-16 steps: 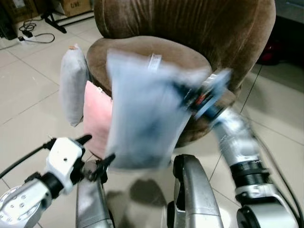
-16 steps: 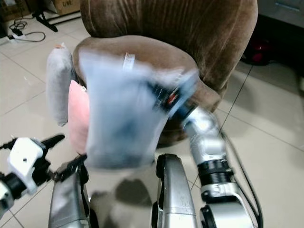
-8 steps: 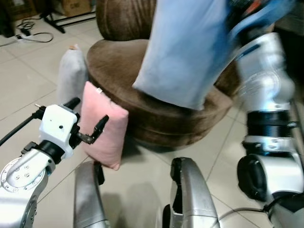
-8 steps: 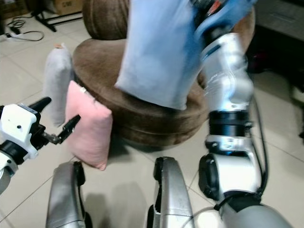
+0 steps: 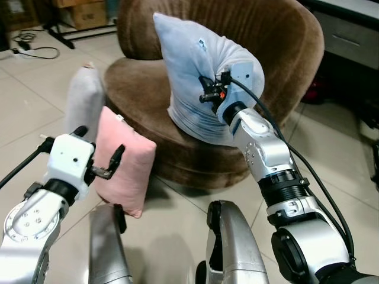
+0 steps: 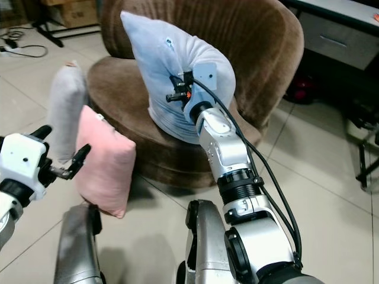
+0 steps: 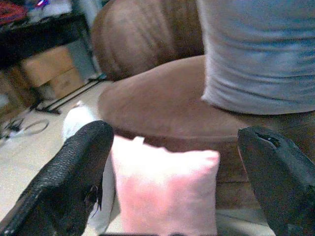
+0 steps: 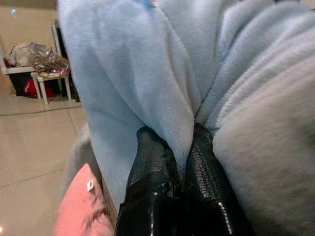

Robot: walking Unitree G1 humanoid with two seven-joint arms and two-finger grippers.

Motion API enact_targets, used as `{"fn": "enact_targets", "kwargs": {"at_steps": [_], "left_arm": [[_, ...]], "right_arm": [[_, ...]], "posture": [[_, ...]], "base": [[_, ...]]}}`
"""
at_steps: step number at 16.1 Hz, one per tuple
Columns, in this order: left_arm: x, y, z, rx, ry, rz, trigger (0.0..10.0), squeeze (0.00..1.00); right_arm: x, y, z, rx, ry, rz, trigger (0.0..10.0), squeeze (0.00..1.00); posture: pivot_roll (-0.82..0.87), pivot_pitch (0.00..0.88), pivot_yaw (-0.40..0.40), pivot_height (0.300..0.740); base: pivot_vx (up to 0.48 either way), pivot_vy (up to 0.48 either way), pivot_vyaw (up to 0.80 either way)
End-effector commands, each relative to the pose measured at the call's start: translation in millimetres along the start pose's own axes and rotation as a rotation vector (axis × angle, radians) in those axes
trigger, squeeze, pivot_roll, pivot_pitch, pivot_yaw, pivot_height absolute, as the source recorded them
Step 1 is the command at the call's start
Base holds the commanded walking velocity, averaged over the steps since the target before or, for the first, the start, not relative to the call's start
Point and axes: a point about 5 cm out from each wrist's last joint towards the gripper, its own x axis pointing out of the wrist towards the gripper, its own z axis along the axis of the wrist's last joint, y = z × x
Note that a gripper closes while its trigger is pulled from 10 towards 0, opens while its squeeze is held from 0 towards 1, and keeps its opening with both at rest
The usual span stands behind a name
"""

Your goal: Move the pillow to the sofa from floor

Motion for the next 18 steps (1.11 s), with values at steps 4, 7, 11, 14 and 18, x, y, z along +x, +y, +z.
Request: {"fn": "enact_targets", "kwargs": {"at_steps": [4,7,11,14,18], "left_arm": [[7.2,-4.7,-6,-0.002,0.015,0.04,10.0,0.0],[12.6,-5.4,-5,0.004,0.004,0.05,10.0,0.0],[16.8,-9.5,-10,0.0,0.034,0.068,10.0,0.0],[17.4,-15.6,-10,-0.01,0.024,0.075,10.0,0.0],[19.0,-16.1,-10,0.004,0.024,0.084,10.0,0.0]], "right_arm": [[-10.2,-18.6,-19,-0.031,0.076,-0.088,10.0,0.0],[-11.8,-18.6,-18,0.026,0.053,-0.089,10.0,0.0],[-19.2,-12.6,-22,0.101,0.033,-0.065,10.0,0.0],[-29.1,-18.8,-26,0.043,0.042,-0.091,10.0,0.0],[-34.7,-22.4,-26,-0.007,0.063,-0.105,10.0,0.0]], "posture": [[-0.02,0.0,-0.113,0.521],[-0.02,0.0,-0.11,0.546],[-0.02,0.0,-0.107,0.576],[-0.03,0.0,-0.096,0.596],[-0.04,0.0,-0.086,0.616]], "base": [[0.0,0.0,0.0],[0.0,0.0,0.0],[0.0,0.0,0.0],[0.0,0.0,0.0],[0.0,0.0,0.0]]}}
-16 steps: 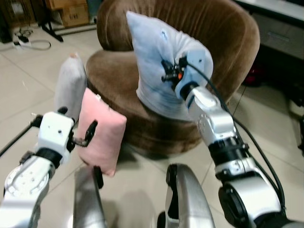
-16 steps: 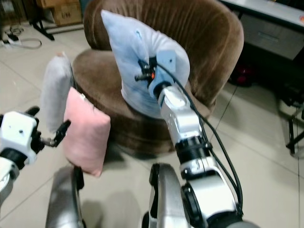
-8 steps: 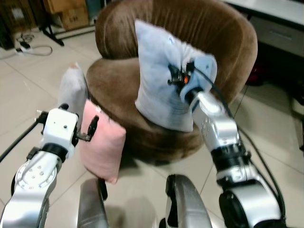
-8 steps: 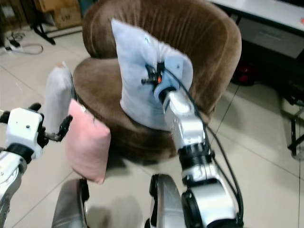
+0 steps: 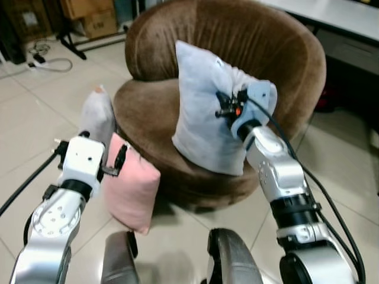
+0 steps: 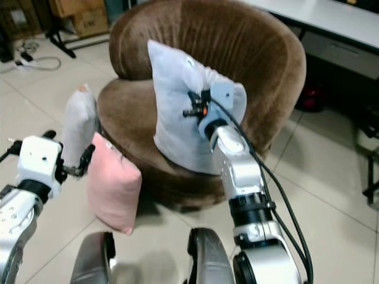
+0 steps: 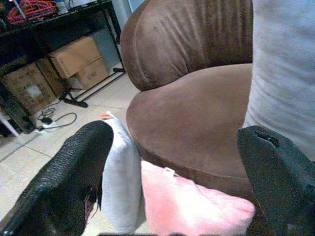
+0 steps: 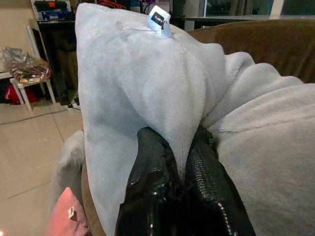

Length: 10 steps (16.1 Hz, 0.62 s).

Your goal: Move the pillow to the sofa from floor

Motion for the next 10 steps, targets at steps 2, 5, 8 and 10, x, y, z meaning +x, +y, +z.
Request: {"fn": "enact_targets", "kwargs": {"at_steps": [2,5,8,10], "left_arm": [[1.3,-5.3,-0.9,0.009,-0.001,-0.006,10.0,0.0],[3.7,-7.1,-1.0,0.026,-0.008,0.009,10.0,0.0],[5.0,-10.8,-1.5,0.029,-0.018,0.011,10.0,0.0],[5.8,-12.7,-1.0,0.021,-0.023,0.011,10.0,0.0]], "right_arm": [[-5.5,-5.2,-4.1,0.013,0.024,-0.027,10.0,0.0],[-8.3,-6.1,-2.9,0.031,0.021,-0.031,10.0,0.0],[-11.0,-7.0,-0.4,0.032,0.017,-0.038,10.0,0.0],[-13.3,-7.2,-1.6,0.056,0.02,-0.047,10.0,0.0]], "posture": [[-0.04,0.0,-0.081,0.626],[-0.05,0.0,-0.079,0.646],[-0.05,0.0,-0.076,0.666],[-0.06,0.0,-0.073,0.681]], "base": [[0.0,0.0,0.0],[0.0,0.0,0.0],[0.0,0.0,0.0],[0.0,0.0,0.0]]}}
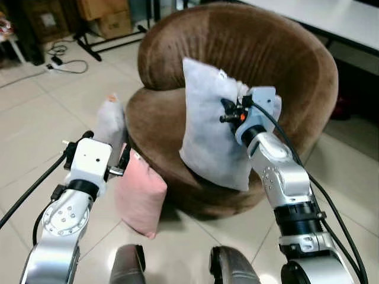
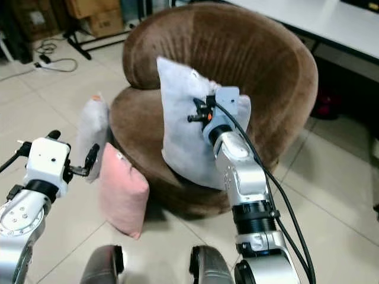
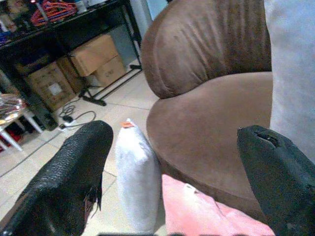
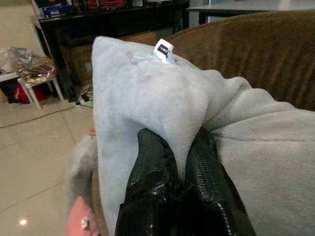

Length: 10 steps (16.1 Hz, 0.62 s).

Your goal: Move the pillow to the sofa from floor

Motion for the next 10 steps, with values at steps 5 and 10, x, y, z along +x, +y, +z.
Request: {"fn": "enact_targets", "kwargs": {"at_steps": [5,10], "left_arm": [[1.4,-3.3,-2,-0.003,-0.013,-0.01,10.0,0.0],[2.1,-2.4,-3,-0.021,-0.024,-0.027,10.0,0.0]], "right_arm": [[-15.3,-8.3,-3,0.085,-0.017,-0.064,10.0,0.0],[-27.2,-8.7,-11,0.087,0.001,-0.079,10.0,0.0]], "posture": [[-0.06,0.0,-0.064,0.726],[-0.08,0.0,-0.055,0.74]], "base": [[0.0,0.0,0.0],[0.056,0.0,0.0]]}}
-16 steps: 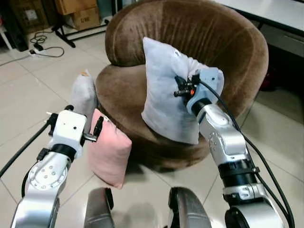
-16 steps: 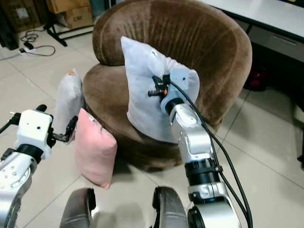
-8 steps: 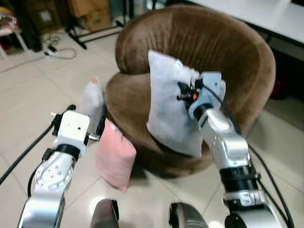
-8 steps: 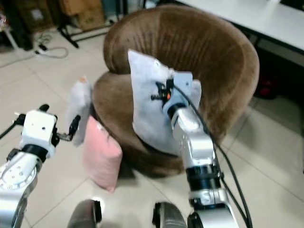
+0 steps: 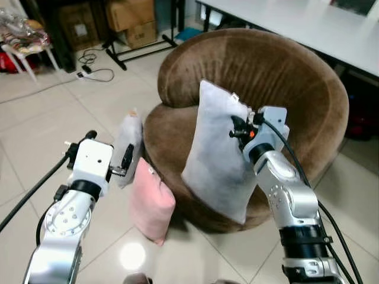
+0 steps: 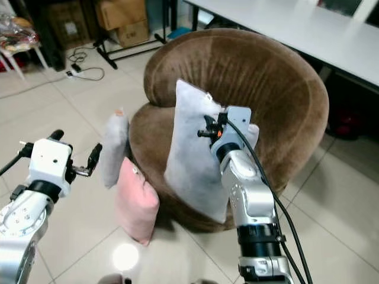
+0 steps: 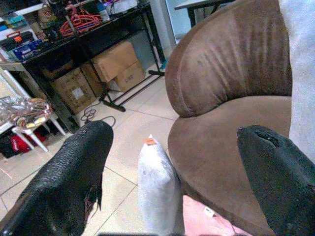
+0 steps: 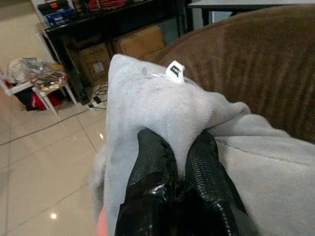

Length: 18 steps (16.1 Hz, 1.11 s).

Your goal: Move the pillow to the sofa from floor

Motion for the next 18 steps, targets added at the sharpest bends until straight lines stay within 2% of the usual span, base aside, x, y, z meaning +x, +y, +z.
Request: {"fn": "enact_targets", "kwargs": {"at_steps": [1,3,6,9,14,16,18], "left_arm": [[1.4,-0.2,-1,-0.009,0.0,-0.009,10.0,0.0],[2.9,-0.3,-2,-0.016,-0.002,-0.014,10.0,0.0],[4.3,1.3,-3,-0.013,-0.005,-0.015,10.0,0.0],[3.9,1.6,-4,-0.002,-0.006,-0.015,10.0,0.0],[6.2,5.2,-5,0.018,-0.005,-0.021,10.0,0.0],[7.2,3.6,-7,0.02,0.001,-0.029,10.0,0.0],[7.1,1.6,-7,0.022,0.004,-0.033,10.0,0.0]], "right_arm": [[-3.2,1.4,11,0.003,-0.062,0.001,10.0,0.0],[-4.1,-2.1,15,-0.035,-0.076,-0.015,10.0,0.0],[-6.1,-4.6,16,-0.039,-0.088,0.0,10.0,0.0],[-7.1,-3.7,15,-0.008,-0.092,0.014,10.0,0.0],[-2.6,-16.1,18,-0.052,-0.095,-0.012,10.0,0.0],[-0.5,-18.3,17,-0.092,-0.083,-0.008,10.0,0.0],[3.1,-16.3,23,-0.089,-0.097,0.014,10.0,0.0]], "posture": [[-0.08,0.0,-0.05,0.74],[-0.1,0.0,-0.039,0.74],[-0.09,0.0,-0.034,0.74],[-0.08,0.0,-0.026,0.74],[-0.07,0.0,-0.033,0.74],[-0.07,0.0,-0.033,0.74],[-0.07,0.0,-0.045,0.74]], "base": [[0.281,0.0,0.0],[0.281,0.0,0.0],[0.284,0.0,0.0],[0.299,0.0,-0.79],[0.294,0.0,0.0],[0.291,0.0,0.0],[0.27,0.0,0.0]]}}
